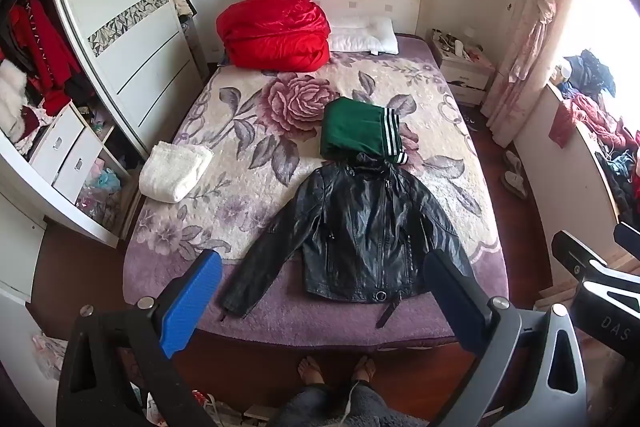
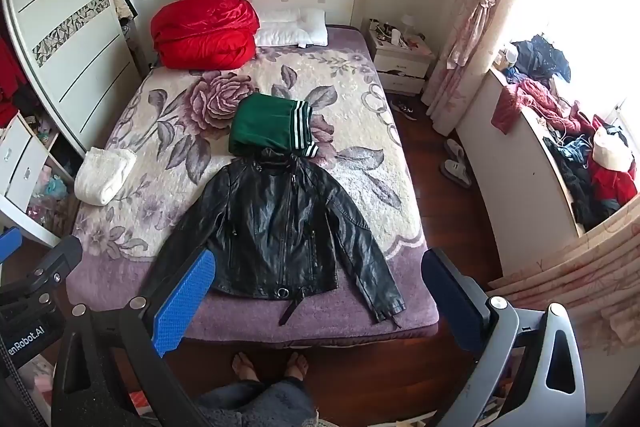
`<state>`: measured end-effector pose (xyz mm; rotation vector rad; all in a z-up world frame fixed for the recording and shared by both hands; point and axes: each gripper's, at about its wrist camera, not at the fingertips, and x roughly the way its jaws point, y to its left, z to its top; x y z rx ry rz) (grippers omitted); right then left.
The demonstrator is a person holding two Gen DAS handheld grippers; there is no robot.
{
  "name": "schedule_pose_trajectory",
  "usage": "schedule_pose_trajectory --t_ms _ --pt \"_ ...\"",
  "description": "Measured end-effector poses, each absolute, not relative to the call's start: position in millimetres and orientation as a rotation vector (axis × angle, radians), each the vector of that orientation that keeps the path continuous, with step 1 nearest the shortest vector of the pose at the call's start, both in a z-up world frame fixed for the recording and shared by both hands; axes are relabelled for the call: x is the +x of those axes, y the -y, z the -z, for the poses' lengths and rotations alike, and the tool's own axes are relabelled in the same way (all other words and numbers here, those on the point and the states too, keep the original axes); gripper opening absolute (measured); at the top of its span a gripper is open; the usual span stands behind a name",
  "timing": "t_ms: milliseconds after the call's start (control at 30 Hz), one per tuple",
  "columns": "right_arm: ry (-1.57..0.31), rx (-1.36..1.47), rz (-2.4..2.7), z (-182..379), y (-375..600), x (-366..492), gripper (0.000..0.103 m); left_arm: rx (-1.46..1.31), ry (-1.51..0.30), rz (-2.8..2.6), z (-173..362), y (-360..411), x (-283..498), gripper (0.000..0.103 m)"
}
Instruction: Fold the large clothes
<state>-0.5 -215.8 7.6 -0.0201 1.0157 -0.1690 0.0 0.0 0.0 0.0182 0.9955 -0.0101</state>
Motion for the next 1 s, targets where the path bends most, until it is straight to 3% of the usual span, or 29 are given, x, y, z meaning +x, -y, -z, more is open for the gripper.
schedule_pose_trajectory --t_ms 1000 --pt "-1.023 -0.026 0.171 -1.9 217.5 -5.7 0.103 0.023 -1.003 0.02 2.5 6.3 -1.6 0.103"
